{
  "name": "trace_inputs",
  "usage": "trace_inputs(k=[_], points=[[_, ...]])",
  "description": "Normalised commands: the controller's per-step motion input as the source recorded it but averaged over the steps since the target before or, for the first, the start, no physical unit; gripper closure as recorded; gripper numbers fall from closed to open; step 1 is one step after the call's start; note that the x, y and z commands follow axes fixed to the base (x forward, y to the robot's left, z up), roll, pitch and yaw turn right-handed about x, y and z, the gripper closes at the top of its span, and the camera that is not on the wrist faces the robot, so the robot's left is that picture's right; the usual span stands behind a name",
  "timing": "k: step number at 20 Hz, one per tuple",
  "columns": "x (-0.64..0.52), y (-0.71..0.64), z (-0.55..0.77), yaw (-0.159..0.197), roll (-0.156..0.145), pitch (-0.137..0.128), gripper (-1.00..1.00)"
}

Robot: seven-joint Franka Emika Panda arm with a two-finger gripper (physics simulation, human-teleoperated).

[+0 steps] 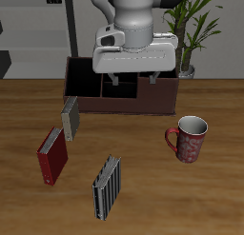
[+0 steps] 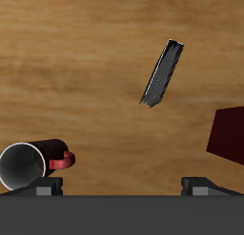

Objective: Place the striped book into the back desk caddy's left compartment

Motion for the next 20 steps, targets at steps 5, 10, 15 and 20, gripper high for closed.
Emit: trace_inputs(k=[5,10,15,20], points=[[0.49,-0.16,-0.03,-0.014,-0.038,-0.004,-1.0],[0.42,-0.08,-0.17,-0.041,-0.006,0.011,-1.0],[0.26,-0.13,-0.02,-0.031,-0.038,-0.038,-1.0],[0.31,-0.22,-0.07,-0.033,-0.018,-0.02,-1.0]])
